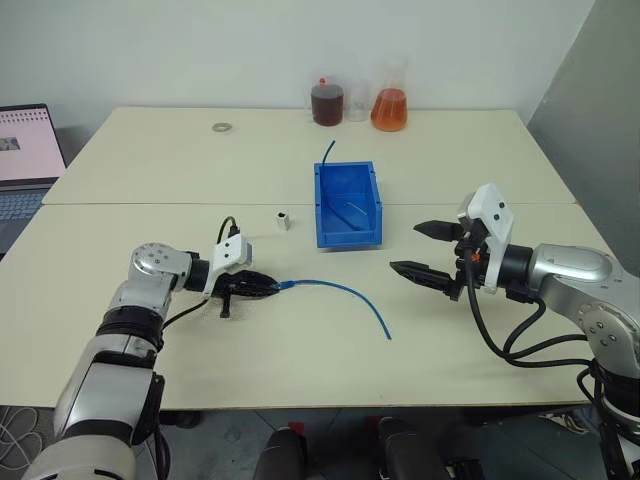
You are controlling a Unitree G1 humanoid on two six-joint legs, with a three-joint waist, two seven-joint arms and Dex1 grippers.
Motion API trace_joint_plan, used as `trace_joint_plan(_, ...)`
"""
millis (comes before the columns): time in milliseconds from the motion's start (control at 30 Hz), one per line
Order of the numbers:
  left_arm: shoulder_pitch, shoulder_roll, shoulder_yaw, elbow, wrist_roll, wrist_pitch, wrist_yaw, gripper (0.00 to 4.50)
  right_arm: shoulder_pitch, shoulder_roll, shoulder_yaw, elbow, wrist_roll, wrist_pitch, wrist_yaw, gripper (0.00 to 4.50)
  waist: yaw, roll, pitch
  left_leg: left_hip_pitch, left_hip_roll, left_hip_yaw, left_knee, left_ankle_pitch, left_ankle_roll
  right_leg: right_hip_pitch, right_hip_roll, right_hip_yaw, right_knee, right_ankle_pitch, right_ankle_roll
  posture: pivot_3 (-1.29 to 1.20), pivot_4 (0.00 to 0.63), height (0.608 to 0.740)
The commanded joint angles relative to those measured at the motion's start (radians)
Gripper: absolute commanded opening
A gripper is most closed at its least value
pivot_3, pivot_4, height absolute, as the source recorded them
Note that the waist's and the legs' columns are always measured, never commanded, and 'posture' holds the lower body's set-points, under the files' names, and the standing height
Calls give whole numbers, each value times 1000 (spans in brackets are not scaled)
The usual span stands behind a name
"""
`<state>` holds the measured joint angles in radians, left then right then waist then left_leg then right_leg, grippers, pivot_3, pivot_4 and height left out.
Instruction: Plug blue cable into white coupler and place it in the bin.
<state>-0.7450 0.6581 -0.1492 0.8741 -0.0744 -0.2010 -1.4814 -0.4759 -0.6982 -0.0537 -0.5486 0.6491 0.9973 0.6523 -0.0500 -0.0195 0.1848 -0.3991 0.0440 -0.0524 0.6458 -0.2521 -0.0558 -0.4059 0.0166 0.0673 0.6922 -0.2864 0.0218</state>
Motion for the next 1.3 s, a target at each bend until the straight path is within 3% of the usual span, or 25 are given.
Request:
trace_joint_plan(33,50,-13,13,-156,-49,147,-9,238,-6,6,-9,-32,14,-13,-12,4500,0,0,0,0,0,0,0,0,0,0,0,0,0,0,0,0,150,740)
trace_joint_plan(167,70,-28,48,-455,-176,520,43,238,-13,36,-21,-45,47,10,-34,4500,-1,-1,0,-1,0,-1,0,0,0,0,0,0,0,0,0,0,150,740)
trace_joint_plan(333,8,-109,122,-709,-311,880,248,238,-46,105,-95,-60,212,100,-85,4500,1,-1,1,-2,0,-2,1,0,0,0,0,-1,0,0,0,0,150,740)
trace_joint_plan(533,-54,-213,233,-882,-500,1158,441,238,-61,172,-191,-37,467,195,-191,4500,-2,-1,1,-1,1,-2,0,0,0,0,0,-1,1,0,0,0,150,740)
trace_joint_plan(700,-78,-261,277,-922,-591,1236,528,238,-37,186,-193,3,550,198,-262,4500,-2,-1,1,0,0,-1,1,0,0,0,0,0,2,0,0,0,150,740)
trace_joint_plan(967,-13,-190,246,-1022,-769,1358,440,238,-81,201,-197,166,570,153,-255,4500,-6,-1,1,0,0,0,0,0,-1,0,0,1,1,0,0,0,150,740)
trace_joint_plan(1300,34,-136,187,-1001,-770,1306,410,238,-133,153,-160,215,697,206,-146,4500,-5,-1,1,0,0,0,0,0,0,0,0,1,0,0,0,0,150,740)
